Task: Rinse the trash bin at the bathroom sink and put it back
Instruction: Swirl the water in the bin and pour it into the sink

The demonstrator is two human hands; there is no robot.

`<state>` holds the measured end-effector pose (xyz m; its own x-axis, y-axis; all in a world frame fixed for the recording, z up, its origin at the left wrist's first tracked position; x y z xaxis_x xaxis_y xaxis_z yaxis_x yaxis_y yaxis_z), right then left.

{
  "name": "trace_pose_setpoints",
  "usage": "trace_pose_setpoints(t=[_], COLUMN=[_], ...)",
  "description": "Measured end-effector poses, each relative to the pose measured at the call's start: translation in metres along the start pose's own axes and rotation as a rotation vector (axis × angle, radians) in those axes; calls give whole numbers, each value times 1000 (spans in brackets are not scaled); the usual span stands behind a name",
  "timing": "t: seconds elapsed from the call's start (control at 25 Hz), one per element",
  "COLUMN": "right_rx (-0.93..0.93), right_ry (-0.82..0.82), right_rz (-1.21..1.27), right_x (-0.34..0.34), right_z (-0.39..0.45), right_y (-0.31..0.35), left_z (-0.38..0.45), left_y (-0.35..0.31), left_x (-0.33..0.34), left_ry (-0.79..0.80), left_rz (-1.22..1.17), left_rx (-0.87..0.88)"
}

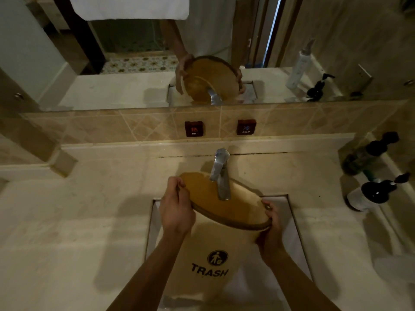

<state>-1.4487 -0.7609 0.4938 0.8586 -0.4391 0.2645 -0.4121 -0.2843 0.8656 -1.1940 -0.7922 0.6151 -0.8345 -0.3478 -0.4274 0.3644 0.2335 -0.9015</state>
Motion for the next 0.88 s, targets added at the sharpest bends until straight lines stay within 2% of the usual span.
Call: trace_pose_setpoints(t=[0.08, 0.24, 0.32, 0.48, 0.64, 0.76, 0.88], right_rx=[70, 206, 217, 114, 10, -225, -381], right_ry=[-45, -45, 0, 53, 191, 425, 591], right_rz=[127, 306, 298, 291, 65, -230, -316], right_x=[2, 18, 33, 56, 67, 74, 79], right_z=[-14, -52, -67, -83, -94, -97, -101], right_y=[-13, -36, -32, -17, 7, 56, 108], left_z=[-2, -11, -17, -31, -47, -48, -41], left_y=[-18, -49, -57, -65, -53, -29, -3], left_x=[-1, -9, -20, -63, -117, -141, -139], left_ry=[9, -9, -9, -75, -155, -201, -170], left_rz=[150, 359, 398, 423, 192, -156, -502], left_rx=[11, 157, 200, 211, 96, 10, -43])
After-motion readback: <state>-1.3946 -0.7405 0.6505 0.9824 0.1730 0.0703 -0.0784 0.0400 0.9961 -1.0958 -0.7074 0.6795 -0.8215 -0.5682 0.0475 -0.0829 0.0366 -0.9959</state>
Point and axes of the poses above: each hand's wrist, its own z-axis towards the middle knuckle, its own x-axis out of the palm, y = z × x, the point moved 8 cm from there along z, towards the middle knuckle, and after that the axes turned 9 degrees about -x, right-handed, at the moved point
